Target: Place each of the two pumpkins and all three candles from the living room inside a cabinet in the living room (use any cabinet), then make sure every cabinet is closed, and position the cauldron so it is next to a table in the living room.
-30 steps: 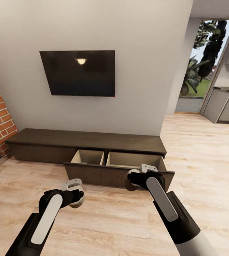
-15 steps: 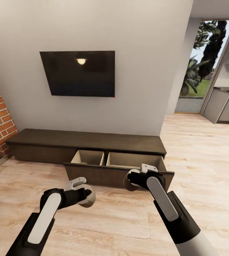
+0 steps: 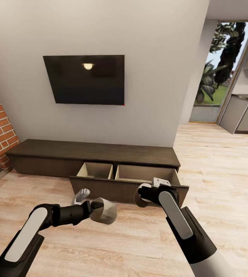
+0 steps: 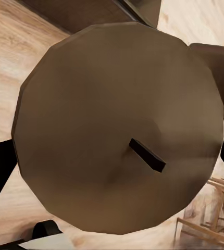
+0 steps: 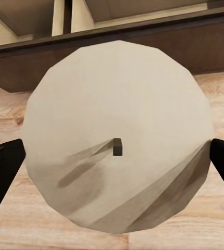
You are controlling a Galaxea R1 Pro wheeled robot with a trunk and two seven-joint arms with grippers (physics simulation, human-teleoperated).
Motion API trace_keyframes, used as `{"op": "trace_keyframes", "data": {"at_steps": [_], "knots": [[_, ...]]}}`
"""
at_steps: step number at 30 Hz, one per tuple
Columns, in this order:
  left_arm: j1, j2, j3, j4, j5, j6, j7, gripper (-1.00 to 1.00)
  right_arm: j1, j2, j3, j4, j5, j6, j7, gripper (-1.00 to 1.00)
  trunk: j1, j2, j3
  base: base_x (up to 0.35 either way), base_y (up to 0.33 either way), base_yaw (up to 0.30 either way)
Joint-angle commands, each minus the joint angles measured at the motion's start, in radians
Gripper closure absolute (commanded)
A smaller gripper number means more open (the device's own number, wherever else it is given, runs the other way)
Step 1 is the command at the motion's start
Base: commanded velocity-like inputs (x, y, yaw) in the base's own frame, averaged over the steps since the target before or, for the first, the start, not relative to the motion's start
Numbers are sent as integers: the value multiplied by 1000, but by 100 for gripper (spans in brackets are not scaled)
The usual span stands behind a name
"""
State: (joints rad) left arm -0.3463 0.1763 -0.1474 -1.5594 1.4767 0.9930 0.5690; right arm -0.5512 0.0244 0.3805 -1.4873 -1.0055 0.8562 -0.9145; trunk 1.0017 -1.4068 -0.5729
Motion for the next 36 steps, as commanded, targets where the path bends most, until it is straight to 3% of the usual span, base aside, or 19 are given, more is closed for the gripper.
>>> {"op": "trace_keyframes", "data": {"at_steps": [1,5,8,10,26,30,36], "knots": [[-1,2,1,0,14,0,-14,100,-1,-1,0,-2,-8,3,-11,100,0,-1,-1,63,0,0],[4,16,12,5,58,1,-124,100,-1,-3,0,-4,-8,3,-11,100,0,-1,-1,184,0,0],[7,70,16,10,83,-1,-233,100,-1,-3,0,-6,-8,3,-11,100,0,-1,-1,240,0,0],[9,88,20,12,87,-2,-260,100,-1,-3,0,-6,-9,4,-10,100,0,-1,-1,78,0,0],[11,96,20,12,82,-4,-267,100,-1,-3,-4,0,-11,2,-1,100,0,-1,0,171,-58,-12],[11,96,20,12,80,-4,-267,100,-1,-3,-27,3,-58,0,2,100,0,-1,2,74,-19,-158],[10,97,20,13,79,-4,-264,100,-1,-3,-36,6,-72,0,2,100,0,-1,2,144,-1,-25]]}}
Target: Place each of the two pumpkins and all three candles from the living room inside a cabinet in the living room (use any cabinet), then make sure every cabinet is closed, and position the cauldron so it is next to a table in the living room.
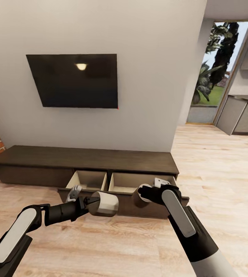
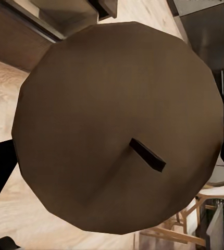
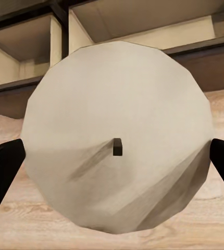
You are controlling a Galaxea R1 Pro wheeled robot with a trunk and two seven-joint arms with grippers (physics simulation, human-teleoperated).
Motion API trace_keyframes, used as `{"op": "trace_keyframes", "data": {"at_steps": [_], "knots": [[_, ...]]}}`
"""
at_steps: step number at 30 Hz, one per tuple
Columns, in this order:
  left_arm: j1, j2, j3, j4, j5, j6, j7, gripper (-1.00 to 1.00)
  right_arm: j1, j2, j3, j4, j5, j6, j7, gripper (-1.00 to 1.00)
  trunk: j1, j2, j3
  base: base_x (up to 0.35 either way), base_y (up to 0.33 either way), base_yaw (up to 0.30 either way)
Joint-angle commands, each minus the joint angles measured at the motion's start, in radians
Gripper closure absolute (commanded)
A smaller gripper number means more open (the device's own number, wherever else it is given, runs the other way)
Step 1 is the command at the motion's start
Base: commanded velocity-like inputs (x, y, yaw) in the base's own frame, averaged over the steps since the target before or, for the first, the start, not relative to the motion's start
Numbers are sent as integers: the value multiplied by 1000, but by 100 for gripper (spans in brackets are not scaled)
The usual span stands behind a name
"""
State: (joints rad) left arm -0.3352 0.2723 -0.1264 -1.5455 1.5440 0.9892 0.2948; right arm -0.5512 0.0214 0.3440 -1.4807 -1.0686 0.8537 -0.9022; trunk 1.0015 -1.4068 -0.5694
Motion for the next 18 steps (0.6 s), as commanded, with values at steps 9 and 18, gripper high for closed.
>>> {"op": "trace_keyframes", "data": {"at_steps": [9,18], "knots": [[0,1,-1,-1,11,0,11,100,-1,0,-1,2,-10,0,-10,100,0,-1,-1,154,-1,-4],[-1,1,-1,-1,11,0,11,100,-1,0,-1,3,-11,0,-9,100,0,-1,4,140,-19,-123]]}}
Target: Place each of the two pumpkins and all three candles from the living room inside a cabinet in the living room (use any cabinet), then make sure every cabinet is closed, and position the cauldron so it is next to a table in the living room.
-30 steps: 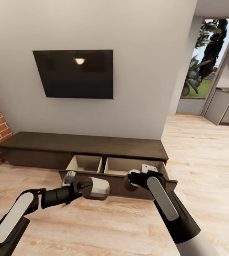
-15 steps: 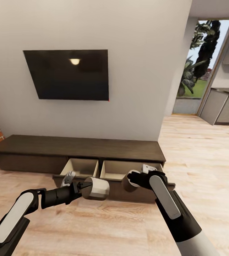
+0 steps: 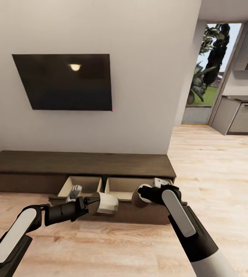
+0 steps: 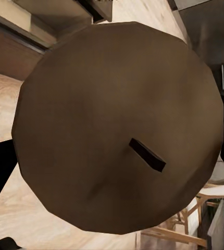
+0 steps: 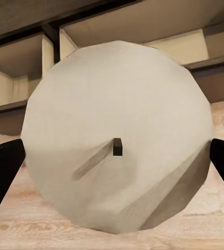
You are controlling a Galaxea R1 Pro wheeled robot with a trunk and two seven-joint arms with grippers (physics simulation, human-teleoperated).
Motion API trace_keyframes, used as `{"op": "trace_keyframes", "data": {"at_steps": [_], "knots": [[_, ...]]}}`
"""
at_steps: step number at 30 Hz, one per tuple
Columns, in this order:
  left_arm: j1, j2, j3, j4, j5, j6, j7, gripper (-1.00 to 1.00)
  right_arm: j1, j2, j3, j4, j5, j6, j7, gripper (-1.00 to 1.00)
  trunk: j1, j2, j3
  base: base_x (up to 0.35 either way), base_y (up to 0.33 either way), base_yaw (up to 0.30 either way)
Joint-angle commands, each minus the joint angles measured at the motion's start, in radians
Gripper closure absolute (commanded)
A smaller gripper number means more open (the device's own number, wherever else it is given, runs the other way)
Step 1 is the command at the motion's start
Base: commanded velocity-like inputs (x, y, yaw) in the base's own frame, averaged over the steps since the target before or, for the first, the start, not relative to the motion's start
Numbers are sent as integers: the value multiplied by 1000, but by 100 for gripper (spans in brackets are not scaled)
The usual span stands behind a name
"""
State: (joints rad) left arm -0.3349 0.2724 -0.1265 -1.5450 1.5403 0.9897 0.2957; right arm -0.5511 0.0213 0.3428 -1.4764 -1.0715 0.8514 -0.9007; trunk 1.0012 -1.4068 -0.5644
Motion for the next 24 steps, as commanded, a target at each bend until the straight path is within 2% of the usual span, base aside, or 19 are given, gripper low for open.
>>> {"op": "trace_keyframes", "data": {"at_steps": [1,15,24], "knots": [[-1,1,-1,1,14,0,10,100,-1,0,0,-1,-8,2,-11,100,0,-1,-1,265,-19,-28],[-1,1,-2,6,15,0,11,100,-1,0,1,0,-8,2,-11,100,0,-1,-1,158,-12,-70],[0,1,-2,6,15,0,11,100,-1,0,1,1,-8,2,-11,100,0,-1,-1,230,0,-69]]}}
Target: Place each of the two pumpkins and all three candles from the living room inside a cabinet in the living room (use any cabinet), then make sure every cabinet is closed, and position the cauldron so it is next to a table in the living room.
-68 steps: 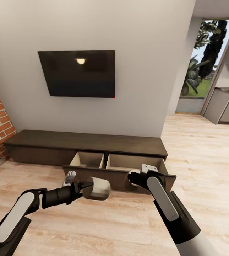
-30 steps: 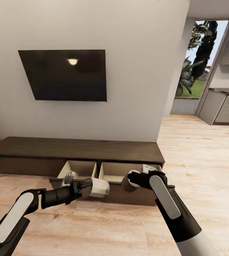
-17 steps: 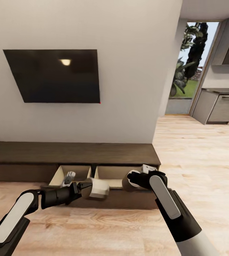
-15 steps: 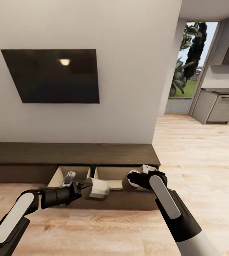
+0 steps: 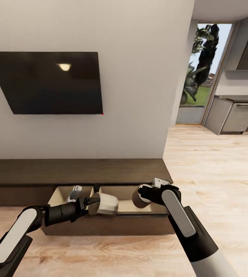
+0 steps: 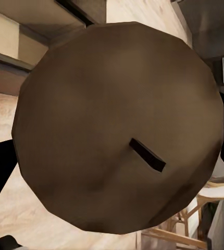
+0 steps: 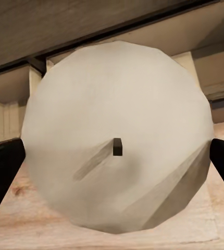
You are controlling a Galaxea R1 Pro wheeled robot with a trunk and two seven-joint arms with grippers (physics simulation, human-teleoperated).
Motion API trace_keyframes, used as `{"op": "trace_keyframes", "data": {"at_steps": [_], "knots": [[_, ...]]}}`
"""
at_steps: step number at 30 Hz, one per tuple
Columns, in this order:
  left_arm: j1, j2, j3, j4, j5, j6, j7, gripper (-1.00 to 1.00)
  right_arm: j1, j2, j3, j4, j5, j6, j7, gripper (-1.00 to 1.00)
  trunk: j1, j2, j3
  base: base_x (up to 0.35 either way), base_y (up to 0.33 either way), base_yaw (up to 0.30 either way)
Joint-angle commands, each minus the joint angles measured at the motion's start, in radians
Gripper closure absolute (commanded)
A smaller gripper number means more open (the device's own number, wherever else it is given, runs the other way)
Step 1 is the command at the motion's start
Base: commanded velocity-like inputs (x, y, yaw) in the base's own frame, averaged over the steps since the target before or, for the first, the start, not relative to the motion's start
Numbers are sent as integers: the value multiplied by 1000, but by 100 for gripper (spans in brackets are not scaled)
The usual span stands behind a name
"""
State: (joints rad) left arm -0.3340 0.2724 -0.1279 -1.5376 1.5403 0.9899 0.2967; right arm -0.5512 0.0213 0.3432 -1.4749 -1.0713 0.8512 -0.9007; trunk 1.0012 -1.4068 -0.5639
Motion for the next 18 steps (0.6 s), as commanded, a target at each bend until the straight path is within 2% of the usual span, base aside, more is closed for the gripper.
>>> {"op": "trace_keyframes", "data": {"at_steps": [1,12,18], "knots": [[-1,1,-1,-1,15,0,10,100,-1,0,0,-1,-9,2,-10,100,0,-1,-1,213,0,-5],[0,1,-4,-1,12,0,11,100,-1,0,0,-1,-10,2,-10,100,0,-1,0,140,7,-47],[0,1,-5,-1,12,0,13,100,-1,0,0,-1,-10,3,-10,100,0,-1,0,211,1,-4]]}}
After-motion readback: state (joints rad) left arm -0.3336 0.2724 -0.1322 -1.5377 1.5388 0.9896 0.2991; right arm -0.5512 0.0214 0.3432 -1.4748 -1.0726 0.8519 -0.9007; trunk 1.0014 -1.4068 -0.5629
